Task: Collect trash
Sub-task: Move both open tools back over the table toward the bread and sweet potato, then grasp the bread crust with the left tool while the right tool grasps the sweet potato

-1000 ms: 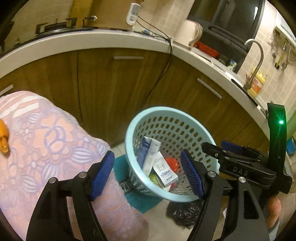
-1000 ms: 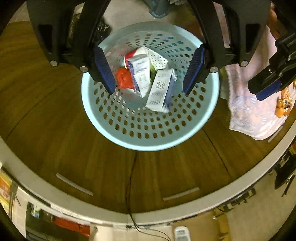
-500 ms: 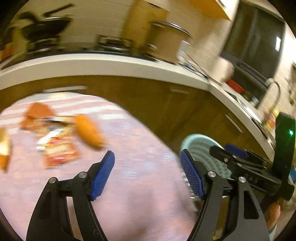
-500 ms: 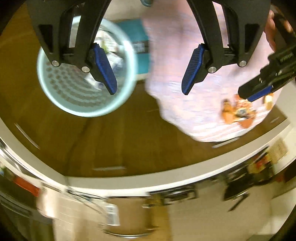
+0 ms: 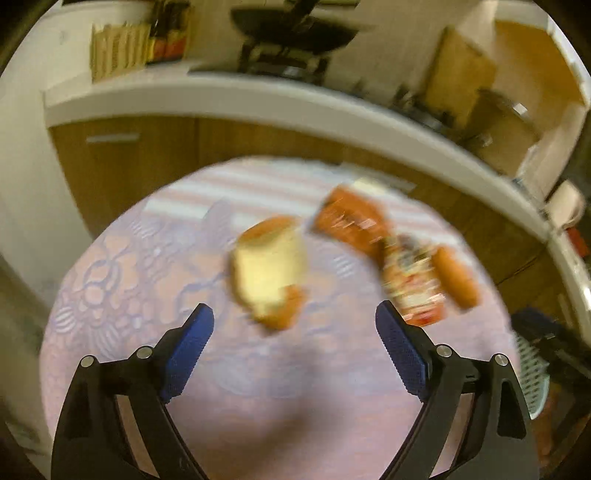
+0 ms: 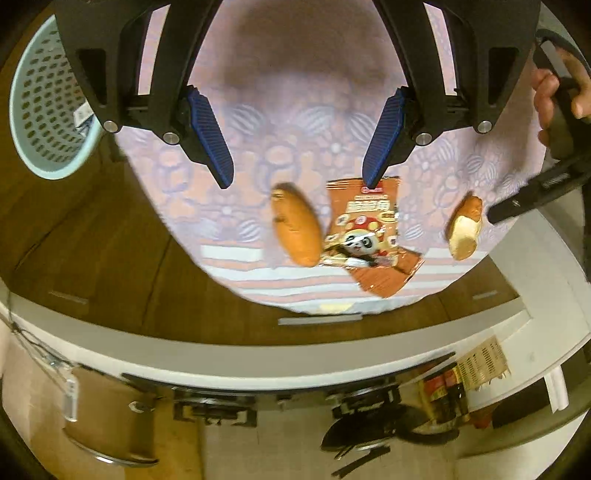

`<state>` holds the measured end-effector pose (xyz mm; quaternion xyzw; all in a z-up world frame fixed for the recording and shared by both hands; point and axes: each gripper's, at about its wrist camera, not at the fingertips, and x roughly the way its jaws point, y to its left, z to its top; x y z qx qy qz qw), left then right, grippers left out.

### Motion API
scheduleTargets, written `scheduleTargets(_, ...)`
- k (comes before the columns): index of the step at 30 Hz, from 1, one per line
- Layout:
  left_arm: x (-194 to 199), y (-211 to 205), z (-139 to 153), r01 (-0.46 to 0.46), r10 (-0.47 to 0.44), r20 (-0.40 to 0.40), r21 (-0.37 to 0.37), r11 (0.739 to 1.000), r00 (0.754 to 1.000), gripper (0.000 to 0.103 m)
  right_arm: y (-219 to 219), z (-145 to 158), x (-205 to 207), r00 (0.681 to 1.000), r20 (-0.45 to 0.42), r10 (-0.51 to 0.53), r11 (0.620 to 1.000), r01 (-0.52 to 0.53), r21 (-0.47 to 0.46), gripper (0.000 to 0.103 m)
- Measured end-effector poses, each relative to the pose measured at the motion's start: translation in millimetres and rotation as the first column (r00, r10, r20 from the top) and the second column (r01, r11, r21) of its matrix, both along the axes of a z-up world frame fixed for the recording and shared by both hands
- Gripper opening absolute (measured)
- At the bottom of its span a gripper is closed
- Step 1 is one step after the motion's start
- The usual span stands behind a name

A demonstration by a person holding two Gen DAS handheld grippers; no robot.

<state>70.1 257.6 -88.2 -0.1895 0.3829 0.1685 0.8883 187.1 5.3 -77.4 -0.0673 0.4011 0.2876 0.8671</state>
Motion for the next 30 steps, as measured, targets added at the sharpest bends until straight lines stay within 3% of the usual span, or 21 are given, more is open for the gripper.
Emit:
scheduleTargets(4,12.5,11.1,-21.5,0.028,-0.029,-0.055,-0.023,0.999,0.998,0.087,7.4,-6.0,6.5,1.000,-0.015,-0.006,1.000,0.006,-0.013,0.068)
scheduleTargets(13,47.1,12.6,-30.3,0.035,-0.027,-0.086,0.100,0.994,0.996,0.084,11.2,-15.2,38.8,0.999,-0.019,-0.028,0.999,0.028,-0.015,0.068)
scheduleTargets(14,48.2,11.2,-31.0,0.033,-0.023,-0.081,0.125,0.992,0.996,0.079,13.1,-16.5,41.1,0.999,-0.019,-0.026,1.000,0.026,-0.014,0.068)
scheduleTargets(15,48.1,10.9,-31.7,0.026,-0.014,-0.078,0.147,0.989,0.997,0.066,15.2,-18.5,44.0,1.000,-0.017,-0.024,1.000,0.023,-0.014,0.068)
scheduleTargets(20,42.5,13.3,-31.3,0.032,-0.026,-0.042,0.134,0.991,0.999,0.047,25.6,-32.3,58.1,0.999,-0.030,-0.019,1.000,0.019,-0.010,0.068)
scheduleTargets(23,37.3,17.2,-30.3,0.036,-0.036,-0.003,0.089,0.995,0.999,0.035,31.8,-39.3,63.2,1.000,-0.025,-0.019,0.999,0.018,-0.029,0.068)
scheduleTargets(30,30.8,22.7,-30.2,0.061,-0.061,0.059,0.008,0.998,0.996,0.025,43.9,-49.7,72.4,1.000,-0.025,-0.009,0.999,0.008,-0.053,0.068)
